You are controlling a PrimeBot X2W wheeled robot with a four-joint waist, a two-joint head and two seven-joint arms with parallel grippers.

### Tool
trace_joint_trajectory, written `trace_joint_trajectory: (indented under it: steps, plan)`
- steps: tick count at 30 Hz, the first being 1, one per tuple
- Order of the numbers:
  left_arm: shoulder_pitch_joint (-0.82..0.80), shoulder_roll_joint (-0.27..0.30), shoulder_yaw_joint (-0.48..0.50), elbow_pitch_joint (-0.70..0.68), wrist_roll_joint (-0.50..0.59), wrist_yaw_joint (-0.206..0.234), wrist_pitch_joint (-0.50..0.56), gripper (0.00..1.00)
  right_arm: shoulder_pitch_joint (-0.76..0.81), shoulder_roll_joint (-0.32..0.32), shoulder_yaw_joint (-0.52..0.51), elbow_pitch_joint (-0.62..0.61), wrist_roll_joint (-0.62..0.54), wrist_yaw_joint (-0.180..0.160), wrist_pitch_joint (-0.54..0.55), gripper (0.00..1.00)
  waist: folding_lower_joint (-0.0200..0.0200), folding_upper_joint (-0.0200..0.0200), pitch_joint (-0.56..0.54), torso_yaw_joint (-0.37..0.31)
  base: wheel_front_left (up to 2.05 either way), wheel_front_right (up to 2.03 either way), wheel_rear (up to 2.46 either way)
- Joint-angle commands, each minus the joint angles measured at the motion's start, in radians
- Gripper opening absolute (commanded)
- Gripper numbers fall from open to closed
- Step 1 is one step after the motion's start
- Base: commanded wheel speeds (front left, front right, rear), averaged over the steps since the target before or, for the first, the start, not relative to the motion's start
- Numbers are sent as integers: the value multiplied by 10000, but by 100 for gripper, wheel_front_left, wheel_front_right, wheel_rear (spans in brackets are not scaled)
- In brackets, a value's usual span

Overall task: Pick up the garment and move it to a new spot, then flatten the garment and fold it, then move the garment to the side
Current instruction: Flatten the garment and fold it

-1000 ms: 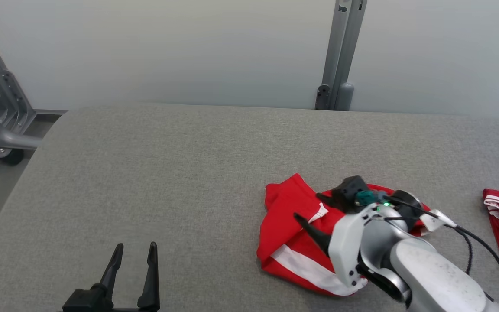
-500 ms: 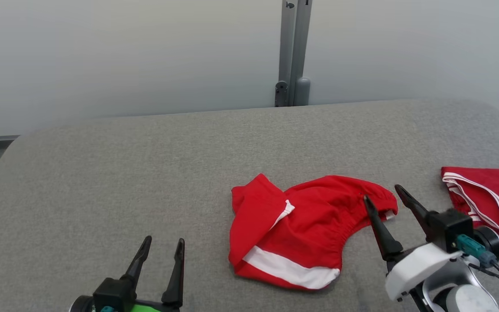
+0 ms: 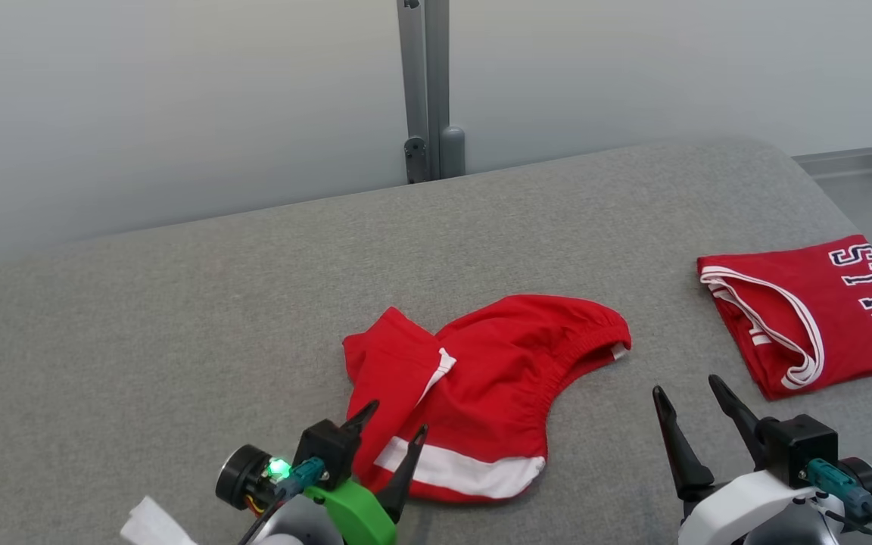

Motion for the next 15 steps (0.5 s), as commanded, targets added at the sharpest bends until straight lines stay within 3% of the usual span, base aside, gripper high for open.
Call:
trace_joint_trajectory:
  steps: [1,10,15]
  plan:
    - [-322,67,-157,211,-92,-16,214,100,24,33,45,7,-14,-13,-9,100,-1,0,116,-297,0,0,0]
    - [-1557,-228,-386,1877,134,348,1189,100,-152,67,194,-77,24,-13,67,100,-1,0,293,-877,0,0,0]
    - [-2008,-396,-473,2710,381,947,1446,100,-108,90,167,-141,-33,-13,110,100,-1,0,351,-1062,0,0,0]
